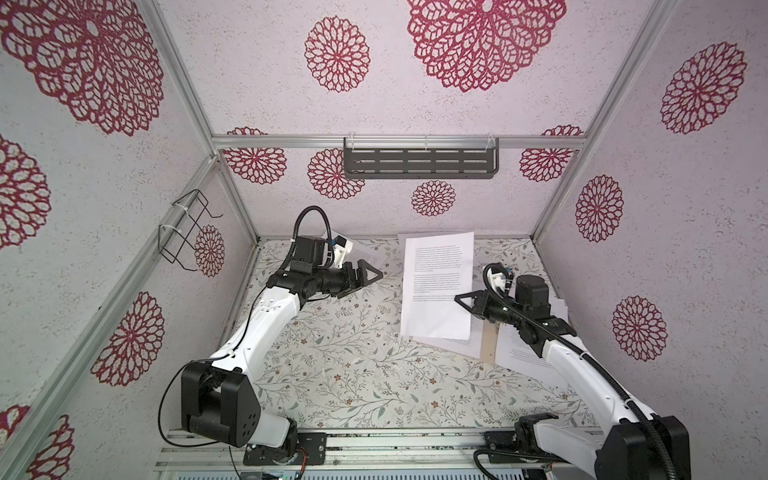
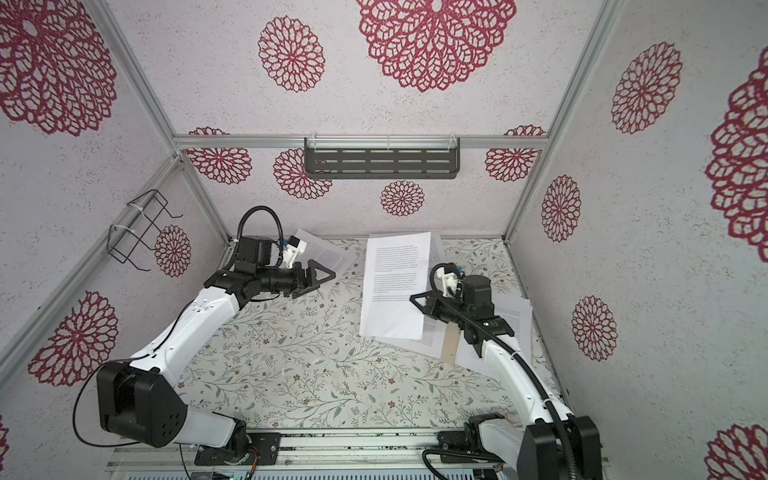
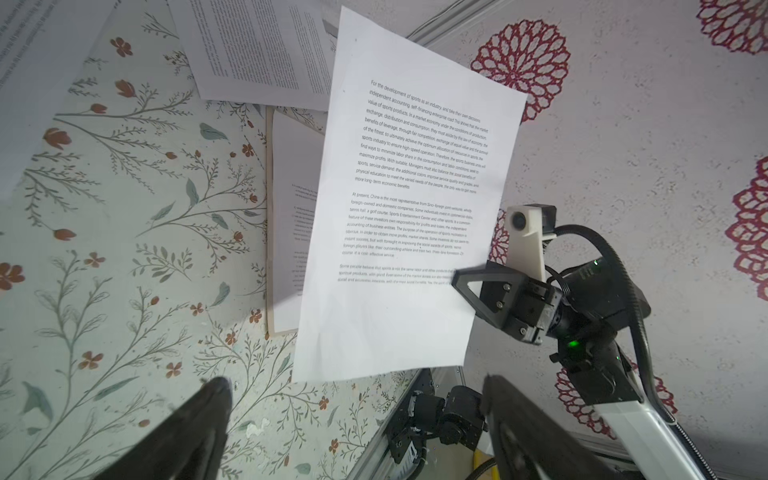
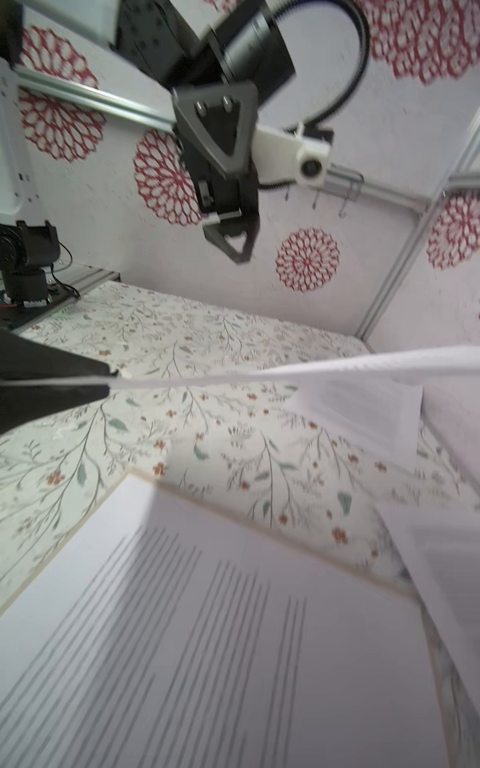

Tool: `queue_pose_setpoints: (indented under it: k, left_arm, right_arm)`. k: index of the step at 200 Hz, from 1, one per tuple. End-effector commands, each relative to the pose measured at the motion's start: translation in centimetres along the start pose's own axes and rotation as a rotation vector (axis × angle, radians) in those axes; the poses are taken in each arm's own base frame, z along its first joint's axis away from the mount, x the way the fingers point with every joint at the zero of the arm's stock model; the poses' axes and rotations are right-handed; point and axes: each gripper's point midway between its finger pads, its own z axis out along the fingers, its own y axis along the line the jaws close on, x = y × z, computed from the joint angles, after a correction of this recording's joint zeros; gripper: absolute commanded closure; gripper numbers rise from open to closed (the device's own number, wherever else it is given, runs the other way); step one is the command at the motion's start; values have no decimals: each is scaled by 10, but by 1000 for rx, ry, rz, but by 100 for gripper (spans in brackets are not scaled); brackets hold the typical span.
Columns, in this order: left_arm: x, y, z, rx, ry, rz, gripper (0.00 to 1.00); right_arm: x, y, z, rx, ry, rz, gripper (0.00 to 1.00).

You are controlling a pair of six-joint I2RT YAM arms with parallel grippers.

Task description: Put the files into the folder

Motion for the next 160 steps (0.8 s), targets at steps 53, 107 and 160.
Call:
queue_pose_setpoints:
  k: [53, 107, 160]
  left_arm:
    - [14, -12, -25, 15, -71, 131, 3]
    - [28, -10, -25, 45, -60, 129, 3]
    - [29, -16, -31, 60, -84, 136, 3]
  right_arm:
    - [-18, -146, -92, 682, 106, 19, 100]
    - [-24, -185, -109, 904, 236, 1, 100]
    - [-34, -212, -141, 1100, 261, -36, 100]
